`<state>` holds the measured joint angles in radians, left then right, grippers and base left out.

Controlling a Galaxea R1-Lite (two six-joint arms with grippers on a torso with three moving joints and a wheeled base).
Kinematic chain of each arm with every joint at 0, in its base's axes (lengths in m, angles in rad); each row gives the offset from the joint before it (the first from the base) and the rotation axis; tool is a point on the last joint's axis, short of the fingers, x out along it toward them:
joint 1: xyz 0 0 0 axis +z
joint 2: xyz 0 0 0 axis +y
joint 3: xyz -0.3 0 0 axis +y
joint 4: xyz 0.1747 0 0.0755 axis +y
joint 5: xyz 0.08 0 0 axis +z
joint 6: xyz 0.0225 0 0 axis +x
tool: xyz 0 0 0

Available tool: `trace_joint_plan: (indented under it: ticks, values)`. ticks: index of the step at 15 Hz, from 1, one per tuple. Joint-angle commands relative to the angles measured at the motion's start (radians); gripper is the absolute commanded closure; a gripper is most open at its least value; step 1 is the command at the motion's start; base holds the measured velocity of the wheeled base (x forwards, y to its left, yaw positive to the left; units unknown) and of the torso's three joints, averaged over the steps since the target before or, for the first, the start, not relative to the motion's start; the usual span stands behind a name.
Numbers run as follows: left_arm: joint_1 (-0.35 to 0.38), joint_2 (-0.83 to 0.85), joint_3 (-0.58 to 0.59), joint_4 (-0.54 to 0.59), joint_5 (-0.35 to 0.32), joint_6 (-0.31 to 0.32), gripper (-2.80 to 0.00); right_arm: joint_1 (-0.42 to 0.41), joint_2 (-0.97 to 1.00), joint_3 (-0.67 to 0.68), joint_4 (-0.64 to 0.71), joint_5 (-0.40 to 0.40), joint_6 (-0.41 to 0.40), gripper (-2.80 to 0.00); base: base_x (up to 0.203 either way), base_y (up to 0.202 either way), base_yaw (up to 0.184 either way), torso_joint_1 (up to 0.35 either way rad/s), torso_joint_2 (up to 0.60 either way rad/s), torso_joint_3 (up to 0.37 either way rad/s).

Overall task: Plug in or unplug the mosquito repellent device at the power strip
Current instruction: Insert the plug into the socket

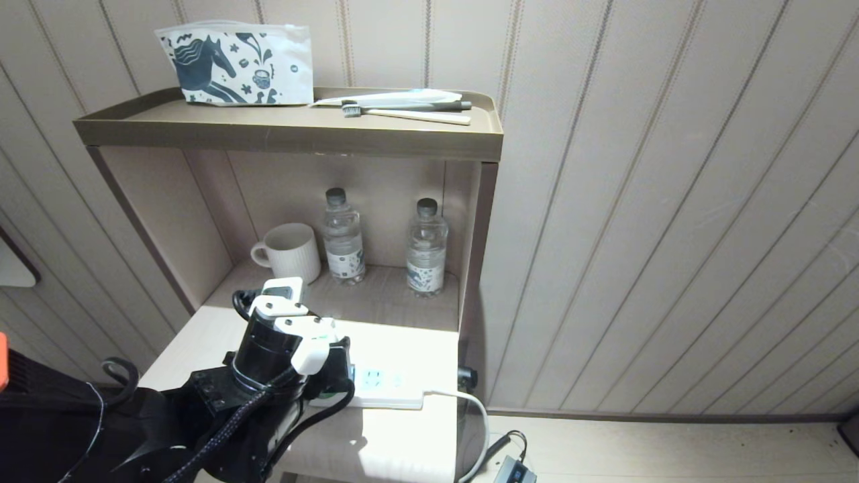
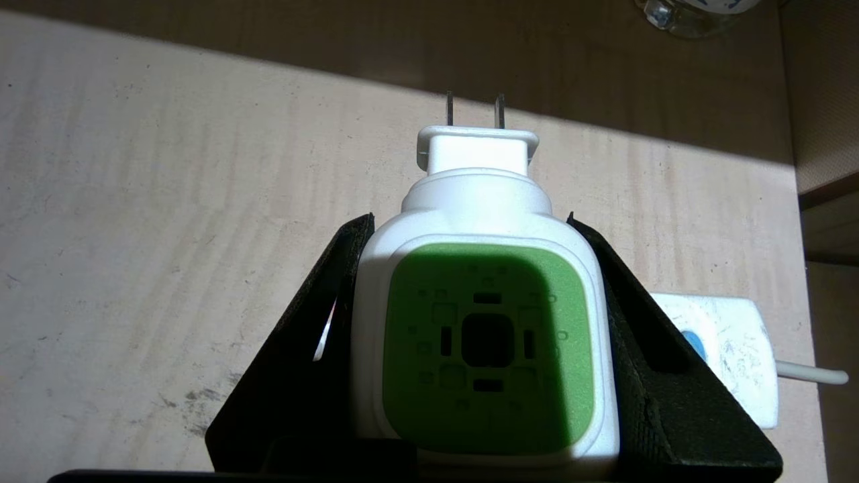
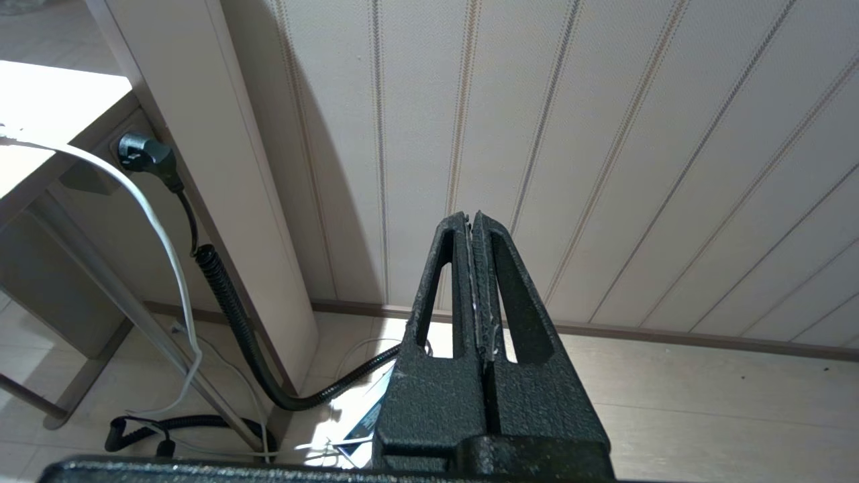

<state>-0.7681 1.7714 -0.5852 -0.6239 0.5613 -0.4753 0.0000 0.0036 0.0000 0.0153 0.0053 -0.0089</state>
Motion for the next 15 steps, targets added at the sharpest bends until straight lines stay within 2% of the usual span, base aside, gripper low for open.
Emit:
trace_joint_plan:
  ticks: [1,5,6,7,13,15]
  values:
    - [-0.002,0.011,0.002,-0.008,0.005,-0.003,0.00,0.000,-0.001,0.000,0.000,0.001,0.000,0.00,0.000,0.000,0.000,0.000,0.00,0.000]
    - [-0.003,0.021,0.000,-0.013,0.010,-0.003,0.00,0.000,-0.001,0.000,0.000,0.001,0.000,0.00,0.000,0.000,0.000,0.000,0.00,0.000]
    - [-0.010,0.031,-0.001,-0.013,0.032,-0.003,0.00,0.000,-0.001,0.000,0.000,0.001,0.000,0.00,0.000,0.000,0.000,0.000,0.00,0.000]
    - [-0.010,0.031,-0.001,-0.013,0.032,-0.003,-2.80,0.000,-0.001,0.000,0.000,0.001,0.000,0.00,0.000,0.000,0.000,0.000,0.00,0.000]
    - [-0.029,0.023,0.001,-0.013,0.046,-0.006,-2.80,0.000,-0.001,0.000,0.000,0.001,0.000,0.00,0.000,0.000,0.000,0.000,0.00,0.000]
    - [-0.059,-0.006,0.009,-0.016,0.082,-0.008,-2.80,0.000,-0.001,0.000,0.000,0.001,0.000,0.00,0.000,0.000,0.000,0.000,0.00,0.000]
